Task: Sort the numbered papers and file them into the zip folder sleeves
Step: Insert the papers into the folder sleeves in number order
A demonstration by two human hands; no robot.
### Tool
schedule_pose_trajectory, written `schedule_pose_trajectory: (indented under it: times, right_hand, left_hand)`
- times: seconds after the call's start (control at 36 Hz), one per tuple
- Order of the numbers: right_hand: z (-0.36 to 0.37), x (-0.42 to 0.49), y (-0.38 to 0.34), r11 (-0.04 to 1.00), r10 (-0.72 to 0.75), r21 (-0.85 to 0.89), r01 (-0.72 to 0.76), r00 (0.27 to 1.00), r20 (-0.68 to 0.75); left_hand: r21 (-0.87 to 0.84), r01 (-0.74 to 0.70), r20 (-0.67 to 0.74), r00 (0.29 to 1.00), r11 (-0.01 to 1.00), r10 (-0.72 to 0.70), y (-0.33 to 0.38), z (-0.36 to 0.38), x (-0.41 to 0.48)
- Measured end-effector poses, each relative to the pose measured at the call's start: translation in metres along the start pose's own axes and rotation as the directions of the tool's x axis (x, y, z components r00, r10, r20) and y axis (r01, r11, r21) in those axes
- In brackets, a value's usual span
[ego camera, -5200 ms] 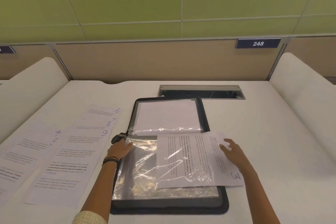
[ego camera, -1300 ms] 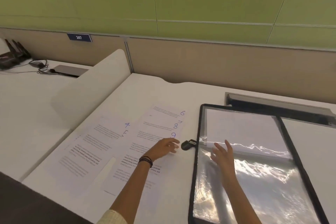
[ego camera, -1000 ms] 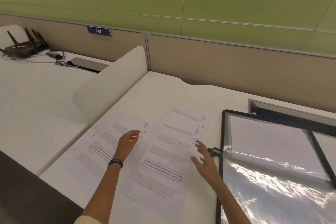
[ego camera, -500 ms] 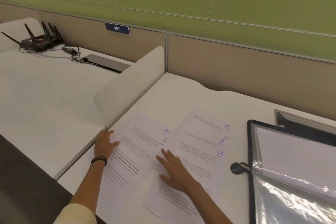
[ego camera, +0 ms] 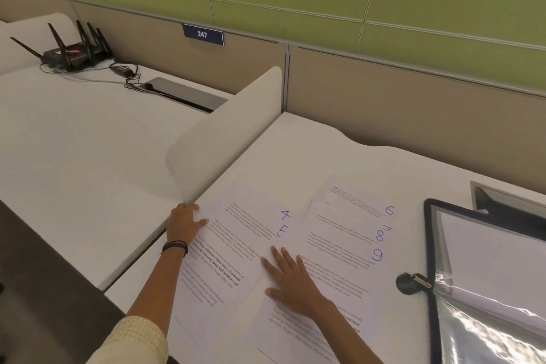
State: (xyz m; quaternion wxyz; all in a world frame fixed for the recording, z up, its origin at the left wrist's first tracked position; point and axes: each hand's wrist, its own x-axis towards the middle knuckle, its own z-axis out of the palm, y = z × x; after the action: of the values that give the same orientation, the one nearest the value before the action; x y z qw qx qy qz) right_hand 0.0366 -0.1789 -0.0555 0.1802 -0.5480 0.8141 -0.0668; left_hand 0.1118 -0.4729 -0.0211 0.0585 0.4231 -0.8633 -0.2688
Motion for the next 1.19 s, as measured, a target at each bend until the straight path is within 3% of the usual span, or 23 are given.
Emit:
schedule_pose_trajectory:
  times: [0.19,0.36,0.69,0.94,1.08,1.19]
  right_hand:
    - [0.004,0.000,0.001,1.000,-0.014,0.021,0.014,1.000,-0.008]
    - [0.004,-0.001,0.001,1.000,-0.009,0.009,0.009,0.999,-0.041]
    - [0.008,-0.001,0.002,1.000,0.005,0.029,-0.004,0.999,-0.034]
    - [0.005,-0.001,-0.002,0.996,0.043,0.082,-0.040,0.998,-0.034]
    - [-0.001,-0.001,-0.007,0.988,0.104,0.119,-0.099,0.994,-0.035]
    - [-0.013,-0.004,-0.009,0.975,0.178,0.161,-0.153,0.971,-0.160]
  left_hand:
    - [0.034,0.047,0.083,0.995,0.998,-0.050,0.005,-0.007,0.006]
    - [-0.104,0.086,0.087,0.993,0.991,-0.078,0.008,-0.010,0.005]
    - [-0.149,-0.111,-0.200,0.977,0.983,0.080,0.034,-0.021,-0.010]
    - [-0.043,-0.299,-0.364,0.893,0.953,0.264,0.069,-0.053,-0.018]
    - [0.065,-0.418,-0.430,0.807,0.906,0.404,0.100,-0.070,-0.024]
    - [0.148,-0.494,-0.485,0.718,0.857,0.499,0.130,-0.084,-0.035]
